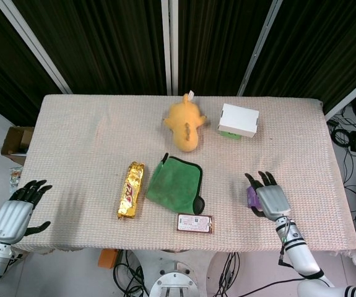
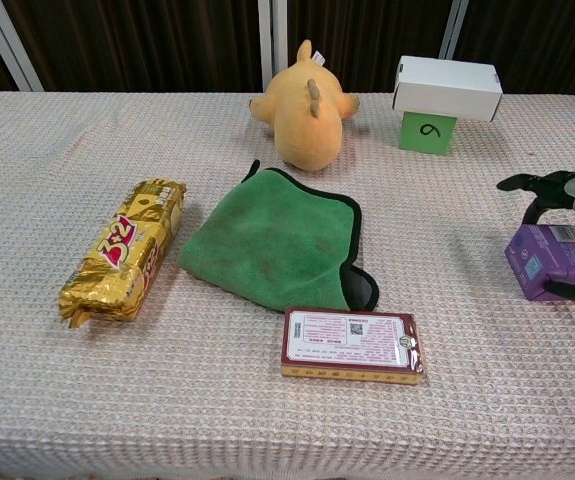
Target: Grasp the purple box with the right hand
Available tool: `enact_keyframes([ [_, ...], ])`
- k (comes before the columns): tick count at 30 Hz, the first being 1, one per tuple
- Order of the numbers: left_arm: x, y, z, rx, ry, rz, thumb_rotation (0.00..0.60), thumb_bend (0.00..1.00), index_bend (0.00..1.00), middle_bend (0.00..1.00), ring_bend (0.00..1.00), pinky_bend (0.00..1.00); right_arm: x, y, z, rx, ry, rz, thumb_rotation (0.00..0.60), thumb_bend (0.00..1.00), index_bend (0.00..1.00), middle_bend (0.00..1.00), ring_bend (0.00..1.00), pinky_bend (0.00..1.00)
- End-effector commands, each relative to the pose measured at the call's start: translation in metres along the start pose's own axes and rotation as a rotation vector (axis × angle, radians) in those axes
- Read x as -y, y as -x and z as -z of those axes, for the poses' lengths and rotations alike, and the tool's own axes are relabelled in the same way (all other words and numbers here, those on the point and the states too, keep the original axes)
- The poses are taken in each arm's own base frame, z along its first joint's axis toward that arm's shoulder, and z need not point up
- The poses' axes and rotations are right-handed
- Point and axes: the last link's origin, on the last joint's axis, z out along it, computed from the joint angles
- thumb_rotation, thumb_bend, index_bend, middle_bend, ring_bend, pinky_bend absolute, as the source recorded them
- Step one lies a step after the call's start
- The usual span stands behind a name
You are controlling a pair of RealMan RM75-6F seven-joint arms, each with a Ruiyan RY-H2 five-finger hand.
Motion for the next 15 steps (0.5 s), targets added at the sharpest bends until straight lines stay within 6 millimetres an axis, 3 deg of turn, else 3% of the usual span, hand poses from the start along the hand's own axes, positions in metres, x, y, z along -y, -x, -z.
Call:
enact_keyframes([
  [1,0.0,0.0,0.0,0.0,-0.001,0.0,0.6,0.13,0.18,0.12,0.08,0.23,0.001,-0.001,-0.001,-0.011,0.001,-0.003,0.6,0.18,0.0,0.33,0.0,0.0],
  [4,0.0,-0.001,0.0,-0.002,-0.001,0.0,0.6,0.13,0.18,0.12,0.08,0.23,0.006,-0.004,-0.003,-0.047,-0.013,-0.033,0.6,0.19,0.0,0.41,0.01,0.0],
  [9,-0.001,-0.001,-0.001,-0.003,0.003,-0.001,0.6,0.13,0.18,0.12,0.08,0.23,0.018,-0.008,-0.005,-0.129,-0.104,-0.165,0.6,0.27,0.0,0.57,0.11,0.0],
  [15,-0.003,0.002,-0.003,0.007,0.01,0.0,0.6,0.13,0.18,0.12,0.08,0.23,0.021,0.006,-0.018,-0.067,-0.205,-0.476,0.6,0.38,0.0,0.58,0.12,0.0],
])
